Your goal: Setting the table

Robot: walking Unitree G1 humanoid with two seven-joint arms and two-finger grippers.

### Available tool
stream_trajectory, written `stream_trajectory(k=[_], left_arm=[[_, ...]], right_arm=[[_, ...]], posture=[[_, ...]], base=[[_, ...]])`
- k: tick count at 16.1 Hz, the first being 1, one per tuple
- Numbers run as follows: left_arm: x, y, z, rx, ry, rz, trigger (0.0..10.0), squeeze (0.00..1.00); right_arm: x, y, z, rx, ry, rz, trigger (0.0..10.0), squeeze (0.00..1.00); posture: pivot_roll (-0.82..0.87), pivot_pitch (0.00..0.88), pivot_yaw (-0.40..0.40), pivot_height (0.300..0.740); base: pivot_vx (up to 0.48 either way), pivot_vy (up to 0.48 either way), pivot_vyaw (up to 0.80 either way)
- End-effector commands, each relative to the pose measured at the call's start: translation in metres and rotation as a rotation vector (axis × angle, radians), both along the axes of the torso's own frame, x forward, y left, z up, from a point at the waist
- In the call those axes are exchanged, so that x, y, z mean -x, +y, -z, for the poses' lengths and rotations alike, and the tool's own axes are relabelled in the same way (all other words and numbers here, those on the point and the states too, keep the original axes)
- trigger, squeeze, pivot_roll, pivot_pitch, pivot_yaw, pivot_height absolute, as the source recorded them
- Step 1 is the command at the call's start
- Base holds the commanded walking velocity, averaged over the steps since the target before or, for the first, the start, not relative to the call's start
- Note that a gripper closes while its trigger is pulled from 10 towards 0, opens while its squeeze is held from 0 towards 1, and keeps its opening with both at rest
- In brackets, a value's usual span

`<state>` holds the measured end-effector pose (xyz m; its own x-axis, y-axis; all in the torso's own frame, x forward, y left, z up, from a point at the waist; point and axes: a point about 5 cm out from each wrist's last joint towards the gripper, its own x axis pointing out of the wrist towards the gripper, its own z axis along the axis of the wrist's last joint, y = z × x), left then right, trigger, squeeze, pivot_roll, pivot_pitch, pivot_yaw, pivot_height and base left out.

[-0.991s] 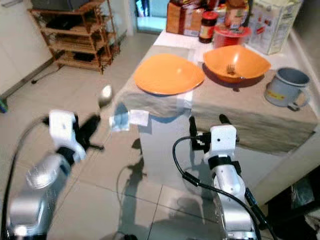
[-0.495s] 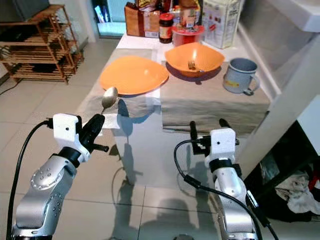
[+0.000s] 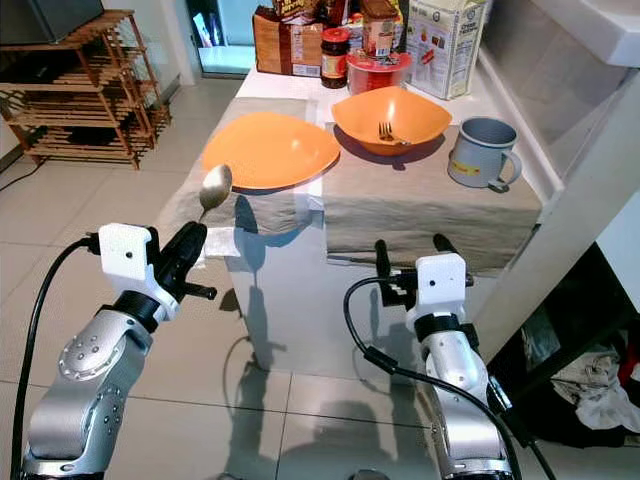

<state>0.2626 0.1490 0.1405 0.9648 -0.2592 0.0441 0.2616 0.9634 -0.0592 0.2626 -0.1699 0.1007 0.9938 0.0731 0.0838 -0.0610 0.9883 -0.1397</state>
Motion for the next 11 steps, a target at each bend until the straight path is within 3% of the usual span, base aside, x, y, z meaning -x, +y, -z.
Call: stream_trajectory(k=[1,11], left_arm=[[-0.0013,-0.0035,-0.0081,0.001,-0.041,0.014,0.0,0.0],[-0.0014,-0.0095,-0.0124,0.024,-0.073,0.037,0.0,0.0]], right_arm=[[-0.0011,0.0024,-0.0018,0.009,-0.012,-0.014,10.0,0.0],[-0.0022,-0.0007,0.003,0.023,0.01,-0.024,10.0,0.0]], posture=[[-0.1,0.0,0.05,0.735],[-0.1,0.0,0.046,0.735]], base=[[0.0,-0.48,0.0],[0.0,-0.48,0.0]])
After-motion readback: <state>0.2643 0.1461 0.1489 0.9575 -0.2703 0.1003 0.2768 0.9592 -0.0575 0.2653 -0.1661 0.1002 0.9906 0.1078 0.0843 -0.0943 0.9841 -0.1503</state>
